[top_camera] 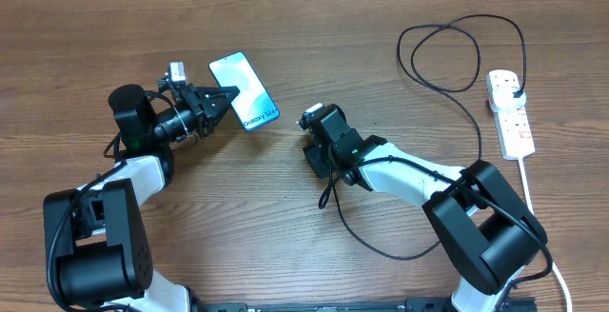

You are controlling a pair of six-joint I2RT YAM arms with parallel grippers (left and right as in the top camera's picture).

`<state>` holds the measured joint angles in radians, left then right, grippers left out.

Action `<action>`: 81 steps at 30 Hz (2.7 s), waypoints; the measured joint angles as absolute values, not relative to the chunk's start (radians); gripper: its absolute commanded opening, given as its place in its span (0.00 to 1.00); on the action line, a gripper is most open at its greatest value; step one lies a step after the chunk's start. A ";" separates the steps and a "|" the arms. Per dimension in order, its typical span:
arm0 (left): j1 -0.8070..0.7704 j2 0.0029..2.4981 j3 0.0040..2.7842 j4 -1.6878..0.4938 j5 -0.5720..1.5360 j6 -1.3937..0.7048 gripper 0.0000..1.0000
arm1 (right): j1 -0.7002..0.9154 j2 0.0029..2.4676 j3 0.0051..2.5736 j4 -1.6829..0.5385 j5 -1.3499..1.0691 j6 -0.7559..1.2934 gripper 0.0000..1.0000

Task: Plug charger to phone and switch on socket
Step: 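Lift the plug with the right gripper and move it toward the phone, then align the plug with the phone's bottom port using the right gripper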

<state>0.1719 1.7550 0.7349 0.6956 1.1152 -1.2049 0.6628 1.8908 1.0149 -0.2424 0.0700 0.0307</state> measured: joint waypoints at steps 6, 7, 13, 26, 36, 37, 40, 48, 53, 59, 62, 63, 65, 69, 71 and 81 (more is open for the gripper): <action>0.172 1.755 0.735 0.696 1.121 -1.205 0.04 | 0.663 1.891 1.022 -0.265 0.068 0.045 0.27; 0.172 1.755 0.735 0.696 1.122 -1.205 0.04 | 0.663 1.891 1.023 -0.266 0.067 0.047 0.25; 0.172 1.755 0.735 0.696 1.123 -1.205 0.04 | 0.662 1.891 1.025 -0.271 0.064 0.068 0.06; 0.172 1.755 0.735 0.696 1.126 -1.205 0.04 | 0.546 1.892 1.056 -0.381 -0.176 0.102 0.04; 0.158 1.755 0.735 0.696 1.125 -1.177 0.04 | 0.274 1.892 1.060 -0.438 -0.715 0.104 0.04; 0.151 1.755 0.735 0.696 1.125 -1.175 0.05 | 0.266 1.892 1.060 -0.438 -0.761 0.100 0.04; 0.118 1.755 0.735 0.696 1.124 -1.172 0.05 | 0.266 1.892 1.060 -0.437 -0.886 0.093 0.04; 0.031 1.755 0.735 0.696 1.121 -1.167 0.05 | 0.301 1.892 1.060 -0.434 -1.170 0.067 0.04; 0.003 1.755 0.735 0.696 1.117 -1.168 0.04 | 0.315 1.892 1.060 -0.434 -1.258 0.047 0.04; 0.001 1.755 0.735 0.697 1.081 -1.197 0.04 | 0.328 1.892 1.060 -0.430 -1.340 0.002 0.04; 0.001 1.755 0.735 0.711 1.058 -1.229 0.04 | 0.328 1.892 1.060 -0.419 -1.370 -0.007 0.04; 0.001 1.755 0.735 0.720 1.054 -1.236 0.05 | 0.328 1.892 1.060 -0.410 -1.389 -0.010 0.04; 0.001 1.755 0.735 0.745 1.044 -1.260 0.05 | 0.328 1.892 1.060 -0.398 -1.415 -0.014 0.04; 0.001 1.755 0.735 0.774 1.034 -1.309 0.04 | 0.328 1.892 1.060 -0.382 -1.441 -0.019 0.04; 0.001 1.755 0.735 0.798 1.035 -1.333 0.05 | 0.328 1.892 1.060 -0.372 -1.451 -0.020 0.04; -0.010 1.755 0.735 0.831 1.107 -1.371 0.04 | 0.344 1.892 1.060 -0.321 -1.489 -0.022 0.04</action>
